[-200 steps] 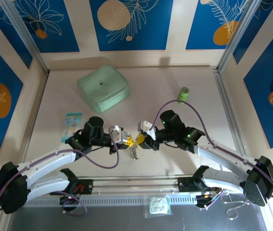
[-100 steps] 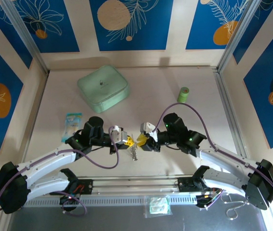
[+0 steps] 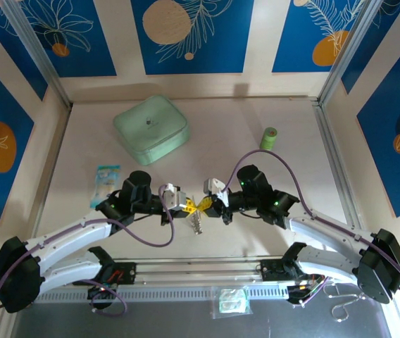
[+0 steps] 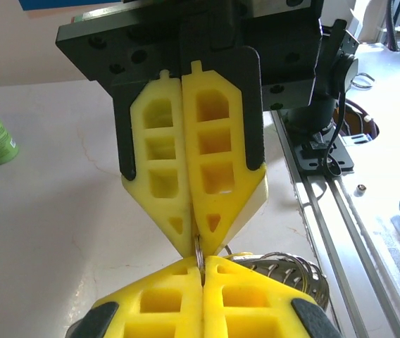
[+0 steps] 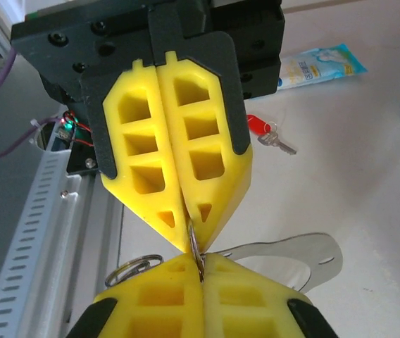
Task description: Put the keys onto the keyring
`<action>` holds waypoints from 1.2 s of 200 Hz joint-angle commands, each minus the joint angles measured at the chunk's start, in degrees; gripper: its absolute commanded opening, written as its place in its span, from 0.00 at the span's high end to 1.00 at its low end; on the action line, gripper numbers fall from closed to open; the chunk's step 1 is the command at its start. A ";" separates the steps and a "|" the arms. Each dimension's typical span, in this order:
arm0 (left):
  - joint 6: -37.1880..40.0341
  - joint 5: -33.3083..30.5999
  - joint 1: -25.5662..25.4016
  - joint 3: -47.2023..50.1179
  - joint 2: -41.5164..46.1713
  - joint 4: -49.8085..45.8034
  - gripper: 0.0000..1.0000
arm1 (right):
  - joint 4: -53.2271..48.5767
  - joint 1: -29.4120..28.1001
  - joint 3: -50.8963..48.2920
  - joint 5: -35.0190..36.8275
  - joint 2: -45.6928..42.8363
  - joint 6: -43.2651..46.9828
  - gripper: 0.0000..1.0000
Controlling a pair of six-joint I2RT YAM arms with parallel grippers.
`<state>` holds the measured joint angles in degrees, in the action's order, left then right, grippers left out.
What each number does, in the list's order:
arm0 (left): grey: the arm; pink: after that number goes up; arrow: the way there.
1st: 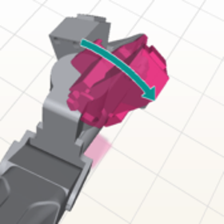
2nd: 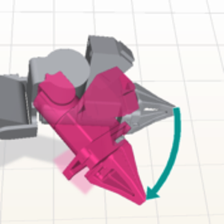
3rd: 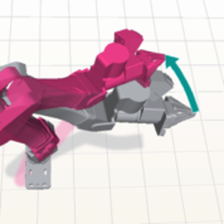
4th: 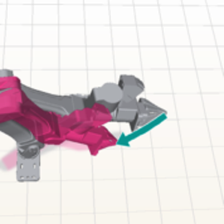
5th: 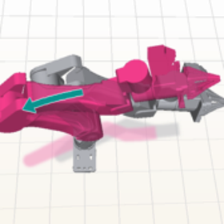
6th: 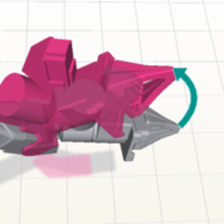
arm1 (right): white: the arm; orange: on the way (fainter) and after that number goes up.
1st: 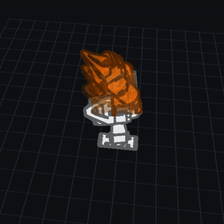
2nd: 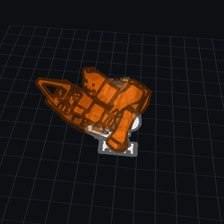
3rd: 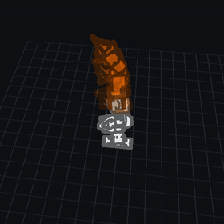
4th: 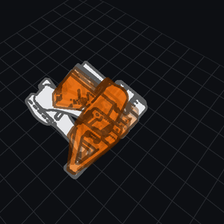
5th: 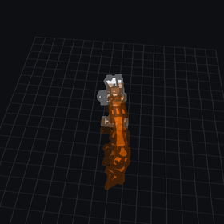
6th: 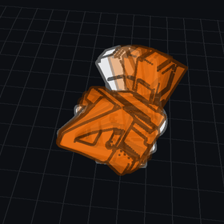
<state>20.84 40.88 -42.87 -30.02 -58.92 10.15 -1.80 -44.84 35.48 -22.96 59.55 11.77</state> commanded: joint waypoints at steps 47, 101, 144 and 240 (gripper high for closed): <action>4.78 -2.71 -0.48 -2.76 1.44 -7.75 0.82 | -9.77 -1.12 5.91 3.23 1.02 6.57 1.00; 8.38 -3.23 -0.54 -6.45 0.29 -14.35 0.83 | -22.84 -4.57 14.94 9.61 5.60 13.44 1.00; 9.85 -3.08 -0.54 -7.78 -0.54 -16.46 0.93 | -26.34 -5.69 18.52 11.25 8.87 16.45 1.00; 1.79 -0.98 -0.54 -1.36 0.63 -0.49 1.00 | -10.31 -0.60 5.16 3.19 2.28 5.35 0.72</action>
<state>25.91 37.32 -42.94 -32.91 -58.85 1.85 -17.23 -45.78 43.86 -16.43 63.24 21.02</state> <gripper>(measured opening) 0.043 0.278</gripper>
